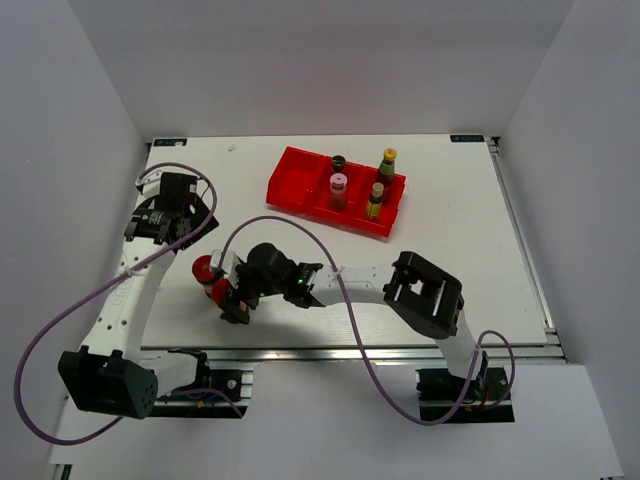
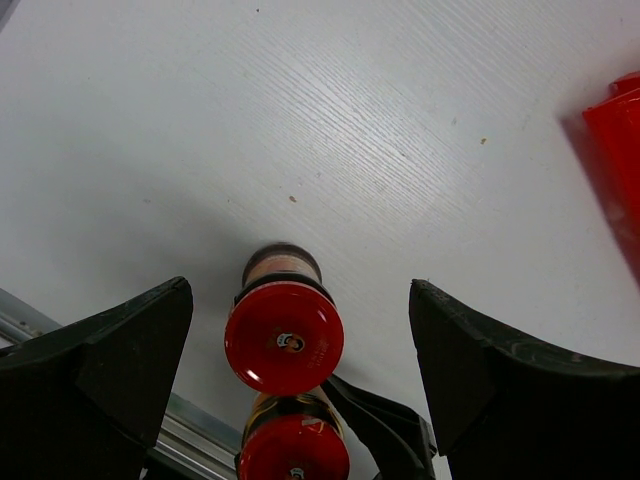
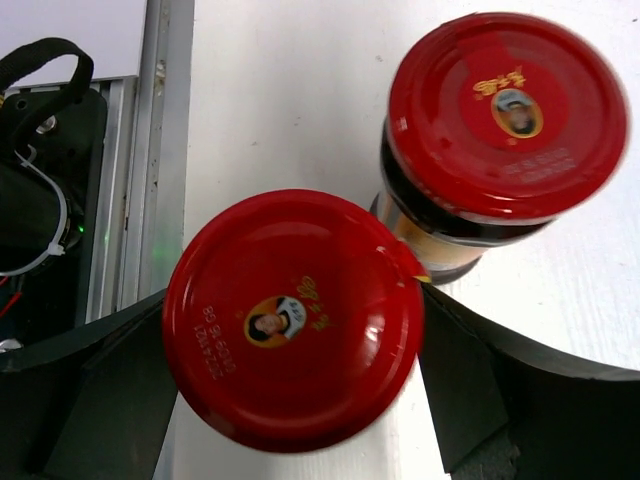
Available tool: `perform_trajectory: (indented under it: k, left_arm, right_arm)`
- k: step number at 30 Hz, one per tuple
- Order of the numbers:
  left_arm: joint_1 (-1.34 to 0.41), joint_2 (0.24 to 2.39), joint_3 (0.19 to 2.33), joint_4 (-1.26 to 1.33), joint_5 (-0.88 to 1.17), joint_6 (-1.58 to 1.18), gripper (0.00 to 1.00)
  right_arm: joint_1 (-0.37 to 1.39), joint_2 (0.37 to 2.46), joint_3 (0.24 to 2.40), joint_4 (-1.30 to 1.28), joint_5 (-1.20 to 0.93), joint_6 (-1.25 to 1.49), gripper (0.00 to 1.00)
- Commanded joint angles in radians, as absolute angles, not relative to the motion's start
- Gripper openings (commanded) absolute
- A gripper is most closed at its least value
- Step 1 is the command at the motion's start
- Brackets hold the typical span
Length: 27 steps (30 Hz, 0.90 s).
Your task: Organize the condiment bottles
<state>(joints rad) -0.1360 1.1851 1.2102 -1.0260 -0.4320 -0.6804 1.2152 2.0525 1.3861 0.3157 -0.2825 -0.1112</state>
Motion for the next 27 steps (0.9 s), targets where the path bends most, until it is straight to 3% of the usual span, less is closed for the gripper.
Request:
perform_trajectory:
  k: [1,7,16,27]
  left_arm:
    - [-0.124,1.174,1.213,-1.003,-0.414,-0.660,0.98]
    - [-0.123,1.160,1.198,-0.988,-0.405,-0.650,0.98]
    - [-0.120,1.155,1.197,-0.980,-0.390,-0.647,0.98]
    - [-0.117,1.157,1.193,-0.979,-0.397,-0.647,0.98]
  right_arm:
    - [1.233,2.066,1.422,0.391,-0.250,-0.091,0.89]
    - [1.236,2.062,1.414,0.446,-0.282,-0.054,0.88]
    - [1.238,2.031,1.382,0.449,-0.221,-0.043,0.56]
    - [1.214,1.918,1.358,0.414,-0.158,-0.008,0.51]
